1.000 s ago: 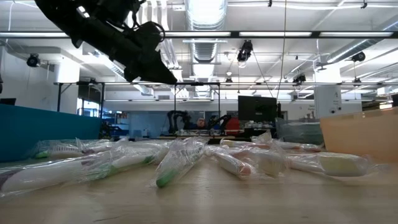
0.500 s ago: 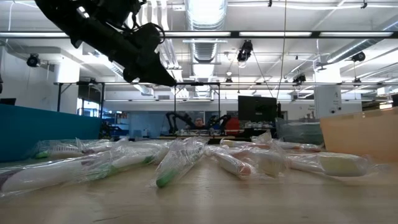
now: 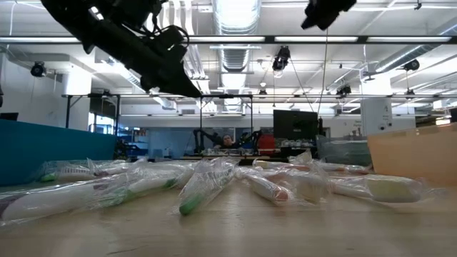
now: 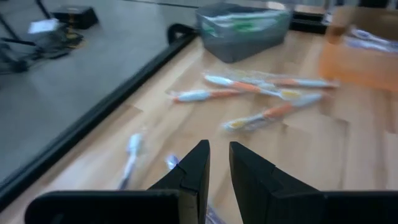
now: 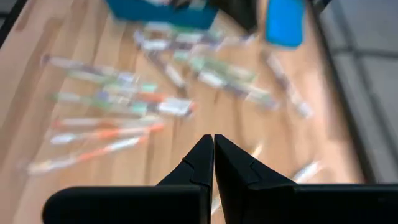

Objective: Pick & Place Toothbrushes
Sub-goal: Put the green toothbrush into the black bin

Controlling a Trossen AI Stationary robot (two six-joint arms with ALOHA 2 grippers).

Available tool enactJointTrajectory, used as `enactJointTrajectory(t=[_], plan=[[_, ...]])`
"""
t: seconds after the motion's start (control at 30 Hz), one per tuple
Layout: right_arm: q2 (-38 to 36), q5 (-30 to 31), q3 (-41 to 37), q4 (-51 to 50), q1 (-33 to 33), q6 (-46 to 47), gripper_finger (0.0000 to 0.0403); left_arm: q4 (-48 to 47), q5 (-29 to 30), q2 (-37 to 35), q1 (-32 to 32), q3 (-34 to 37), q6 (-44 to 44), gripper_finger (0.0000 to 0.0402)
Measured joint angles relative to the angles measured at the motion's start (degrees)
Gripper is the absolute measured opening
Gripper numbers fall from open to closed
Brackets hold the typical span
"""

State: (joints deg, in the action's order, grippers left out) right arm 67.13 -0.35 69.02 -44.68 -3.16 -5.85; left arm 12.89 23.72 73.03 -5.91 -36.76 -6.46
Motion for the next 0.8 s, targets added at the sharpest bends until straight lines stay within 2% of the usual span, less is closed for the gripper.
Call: enactJointTrajectory(t=[0.2,0.37,0.63,0.8], plan=[[1.3,-1.9,-3.7,-3.2,0.0,4.0,0.0008,-0.1,6.6,-0.1,-0.1,-0.1,0.0,0.0067],[1.3,-1.8,-8.6,-3.0,0.0,8.2,0.0008,-1.2,7.3,-0.1,-0.8,-0.2,-0.2,0.0067],[1.3,-1.0,-16.7,7.1,0.0,11.0,0.0008,-18.1,7.2,-0.1,-3.5,-4.9,-3.9,0.0067],[1.3,-1.0,-18.4,11.1,0.0,11.0,0.0008,-28.3,3.8,-0.1,-4.3,-8.1,-5.8,0.0067]])
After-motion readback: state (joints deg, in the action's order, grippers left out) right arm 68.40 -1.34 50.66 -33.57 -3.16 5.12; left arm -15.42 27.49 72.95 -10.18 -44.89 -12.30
